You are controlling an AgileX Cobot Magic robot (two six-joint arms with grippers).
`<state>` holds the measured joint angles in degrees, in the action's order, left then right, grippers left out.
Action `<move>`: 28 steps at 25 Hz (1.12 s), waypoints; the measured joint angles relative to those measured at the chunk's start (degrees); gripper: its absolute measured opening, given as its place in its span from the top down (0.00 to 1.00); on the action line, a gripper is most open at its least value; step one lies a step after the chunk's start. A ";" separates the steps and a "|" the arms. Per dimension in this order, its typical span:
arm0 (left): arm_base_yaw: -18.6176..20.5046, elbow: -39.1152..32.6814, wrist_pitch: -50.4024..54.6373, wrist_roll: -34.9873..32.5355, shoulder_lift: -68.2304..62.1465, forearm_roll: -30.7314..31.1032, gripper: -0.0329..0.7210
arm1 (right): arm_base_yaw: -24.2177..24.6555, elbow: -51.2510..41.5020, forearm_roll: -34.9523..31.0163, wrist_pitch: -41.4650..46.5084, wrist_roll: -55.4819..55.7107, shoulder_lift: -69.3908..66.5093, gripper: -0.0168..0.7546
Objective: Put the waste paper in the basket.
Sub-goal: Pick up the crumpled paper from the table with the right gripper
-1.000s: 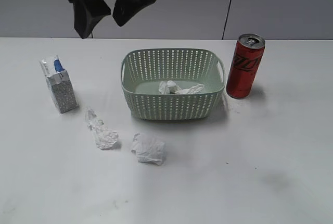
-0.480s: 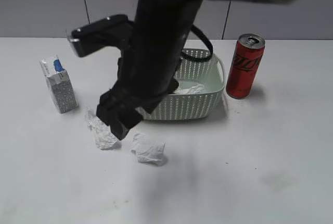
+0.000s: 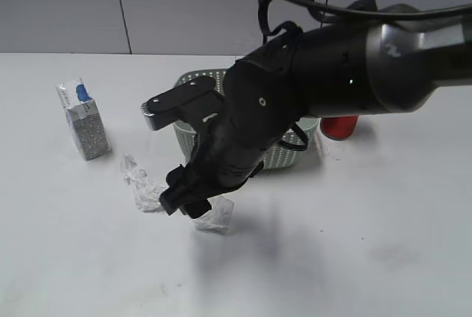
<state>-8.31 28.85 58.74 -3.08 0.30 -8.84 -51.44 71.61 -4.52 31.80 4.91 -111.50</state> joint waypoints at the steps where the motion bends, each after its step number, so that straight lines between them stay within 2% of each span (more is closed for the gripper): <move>1: 0.00 0.00 0.00 0.00 0.00 0.00 0.17 | 0.00 -0.51 0.30 -1.62 1.19 -0.14 0.26; 7: 0.00 0.00 0.00 0.00 0.00 0.00 0.17 | 0.05 -0.95 5.19 -6.26 8.78 -3.49 0.28; 16: 0.00 0.00 0.00 0.00 0.00 0.00 0.17 | 0.10 -1.12 5.99 -6.48 10.05 -6.76 0.41; 19: 0.00 0.00 0.00 0.00 0.00 0.00 0.17 | 0.10 -1.12 5.99 -6.44 10.05 -6.81 0.54; 24: 0.00 0.00 0.00 0.00 0.00 0.00 0.17 | 0.10 -1.12 5.90 -3.89 10.05 -6.81 0.92; 26: 0.00 0.00 0.00 0.00 0.00 0.00 0.17 | 0.10 -1.12 5.63 -2.65 10.11 -6.81 0.98; 28: 0.00 0.00 0.00 0.00 0.00 0.00 0.17 | 0.10 -1.12 5.44 -1.52 10.03 -6.81 0.99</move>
<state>-8.31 28.85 58.74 -3.08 0.30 -8.84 -51.34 70.49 0.93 30.28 14.94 -118.30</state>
